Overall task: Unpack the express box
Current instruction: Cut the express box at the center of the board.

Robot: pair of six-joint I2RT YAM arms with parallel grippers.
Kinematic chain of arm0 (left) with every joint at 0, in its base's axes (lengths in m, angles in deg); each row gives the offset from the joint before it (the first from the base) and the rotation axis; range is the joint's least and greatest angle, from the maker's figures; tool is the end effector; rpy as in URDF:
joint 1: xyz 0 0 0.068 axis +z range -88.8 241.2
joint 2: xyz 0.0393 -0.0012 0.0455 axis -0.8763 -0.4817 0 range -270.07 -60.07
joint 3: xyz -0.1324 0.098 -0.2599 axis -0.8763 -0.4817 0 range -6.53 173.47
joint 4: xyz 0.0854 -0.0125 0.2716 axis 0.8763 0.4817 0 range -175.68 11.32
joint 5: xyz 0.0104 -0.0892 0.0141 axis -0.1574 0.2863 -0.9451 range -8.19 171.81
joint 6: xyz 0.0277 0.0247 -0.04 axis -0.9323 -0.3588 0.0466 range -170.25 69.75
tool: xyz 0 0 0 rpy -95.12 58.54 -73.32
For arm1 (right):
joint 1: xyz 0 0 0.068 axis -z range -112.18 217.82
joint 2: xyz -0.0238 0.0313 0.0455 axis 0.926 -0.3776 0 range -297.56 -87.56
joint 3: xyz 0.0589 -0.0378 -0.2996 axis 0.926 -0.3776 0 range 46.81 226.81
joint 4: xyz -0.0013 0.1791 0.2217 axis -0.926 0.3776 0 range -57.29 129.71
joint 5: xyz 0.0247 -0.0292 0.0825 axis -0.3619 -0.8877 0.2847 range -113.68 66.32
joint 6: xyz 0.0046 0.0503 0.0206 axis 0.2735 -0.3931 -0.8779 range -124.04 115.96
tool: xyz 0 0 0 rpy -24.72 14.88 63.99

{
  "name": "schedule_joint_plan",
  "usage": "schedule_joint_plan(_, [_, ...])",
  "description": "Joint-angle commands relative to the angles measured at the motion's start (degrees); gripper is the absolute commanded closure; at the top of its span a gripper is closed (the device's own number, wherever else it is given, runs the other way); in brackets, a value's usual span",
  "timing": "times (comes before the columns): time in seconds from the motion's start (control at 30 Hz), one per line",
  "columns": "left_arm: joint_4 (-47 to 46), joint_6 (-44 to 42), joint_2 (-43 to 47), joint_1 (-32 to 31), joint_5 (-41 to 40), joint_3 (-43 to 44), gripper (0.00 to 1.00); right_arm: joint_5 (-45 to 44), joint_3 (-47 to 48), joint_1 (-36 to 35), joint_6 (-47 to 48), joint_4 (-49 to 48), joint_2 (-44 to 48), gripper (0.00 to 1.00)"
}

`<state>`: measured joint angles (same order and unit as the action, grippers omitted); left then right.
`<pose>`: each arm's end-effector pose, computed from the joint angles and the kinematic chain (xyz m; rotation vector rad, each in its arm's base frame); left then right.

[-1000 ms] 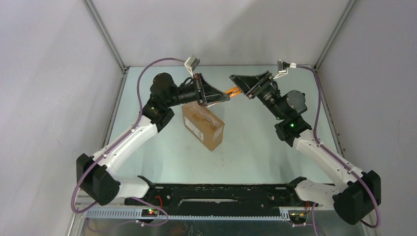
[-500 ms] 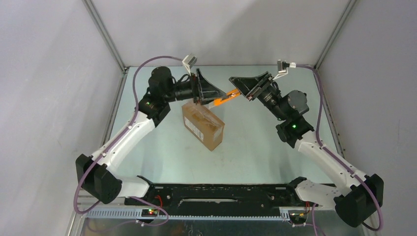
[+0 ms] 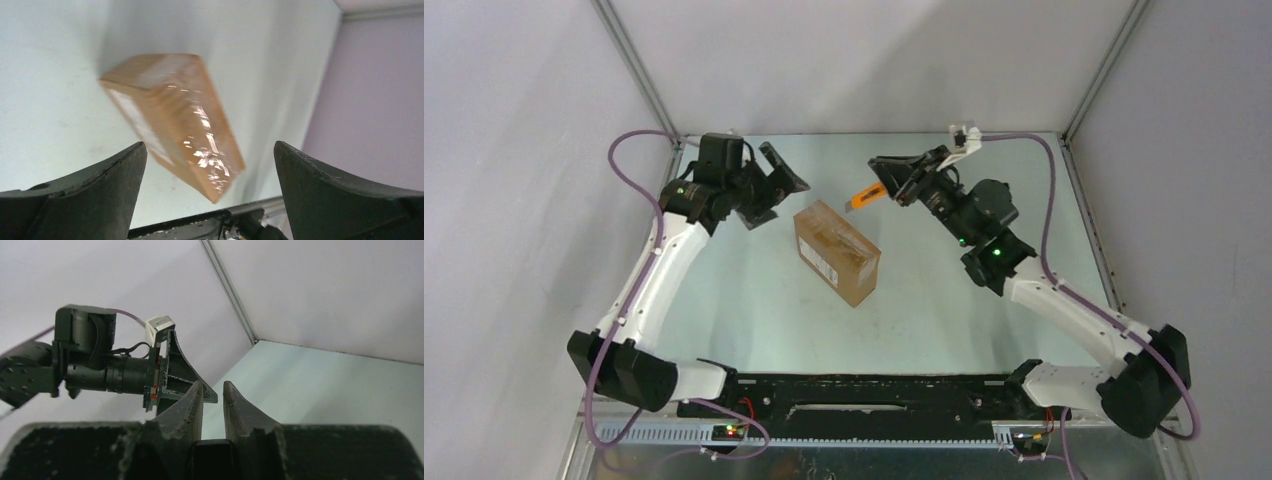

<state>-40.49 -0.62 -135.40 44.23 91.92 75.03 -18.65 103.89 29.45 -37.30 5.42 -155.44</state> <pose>0.2769 -0.0912 0.4235 -0.5698 2.3009 -0.7960 0.2250 0.1822 0.4310 -0.1412 1.3620 1.1197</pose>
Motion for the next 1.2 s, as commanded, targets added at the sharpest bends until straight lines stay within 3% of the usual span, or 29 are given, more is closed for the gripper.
schedule_joint_plan(0.0, [7.70, -0.03, -2.47, 3.80, -8.04, -1.21, 0.00, -3.56, 3.69, -3.28, 13.83, -6.53, -5.48, 1.00])
schedule_joint_plan(0.23, [6.75, 0.32, -9.53, 5.68, 1.07, 1.00, 0.07, -1.46, 4.03, -5.85, 22.14, -13.59, -11.66, 1.00])
schedule_joint_plan(0.5, [8.44, 0.22, -14.33, 5.90, 6.59, 1.68, 0.15, 0.60, 4.46, -10.03, 32.85, -11.23, -14.07, 1.00])
schedule_joint_plan(1.17, [8.80, 0.27, -15.89, 6.16, 7.21, -1.76, 0.28, 1.29, 3.40, -11.08, 34.37, -8.29, -15.76, 1.00])
